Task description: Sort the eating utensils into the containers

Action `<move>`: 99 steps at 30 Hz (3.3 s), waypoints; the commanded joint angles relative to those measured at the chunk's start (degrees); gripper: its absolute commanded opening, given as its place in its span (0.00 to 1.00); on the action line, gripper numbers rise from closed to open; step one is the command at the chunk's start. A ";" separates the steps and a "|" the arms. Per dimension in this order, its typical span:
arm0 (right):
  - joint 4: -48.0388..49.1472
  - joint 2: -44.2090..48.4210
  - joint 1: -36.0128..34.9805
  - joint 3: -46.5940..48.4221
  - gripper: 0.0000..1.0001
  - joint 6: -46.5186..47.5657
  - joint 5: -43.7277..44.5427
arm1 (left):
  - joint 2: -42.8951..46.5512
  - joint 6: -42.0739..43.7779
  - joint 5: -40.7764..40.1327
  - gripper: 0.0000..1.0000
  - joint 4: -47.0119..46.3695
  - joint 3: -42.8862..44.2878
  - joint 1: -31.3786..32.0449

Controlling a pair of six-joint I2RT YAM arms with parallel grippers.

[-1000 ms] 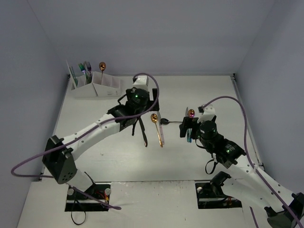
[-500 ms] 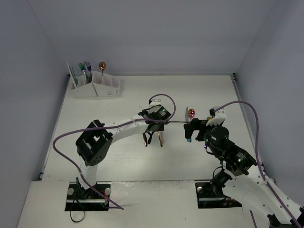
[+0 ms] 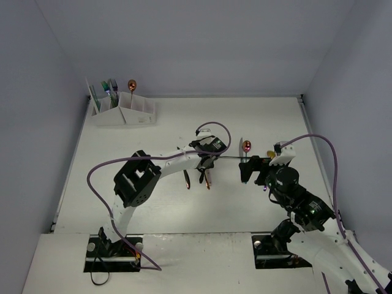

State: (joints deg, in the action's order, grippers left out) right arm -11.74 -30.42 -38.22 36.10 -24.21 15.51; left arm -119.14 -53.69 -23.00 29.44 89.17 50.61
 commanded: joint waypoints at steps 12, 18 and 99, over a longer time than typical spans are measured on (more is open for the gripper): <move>2.06 0.89 0.34 -0.15 1.00 -1.28 -0.56 | -0.09 -3.45 -2.40 0.27 0.81 2.90 -0.17; 1.83 0.86 0.34 0.00 1.00 -1.52 -0.57 | -1.53 -5.87 -1.21 0.24 1.00 2.68 -1.34; 13.75 -20.73 0.51 2.57 1.00 3.63 -6.45 | 4.98 54.35 11.00 0.30 -62.04 3.75 -46.93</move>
State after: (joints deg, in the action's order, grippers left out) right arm -1.93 -51.22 -38.17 38.71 -21.28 8.98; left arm -124.54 3.18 -13.28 -26.76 94.37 3.99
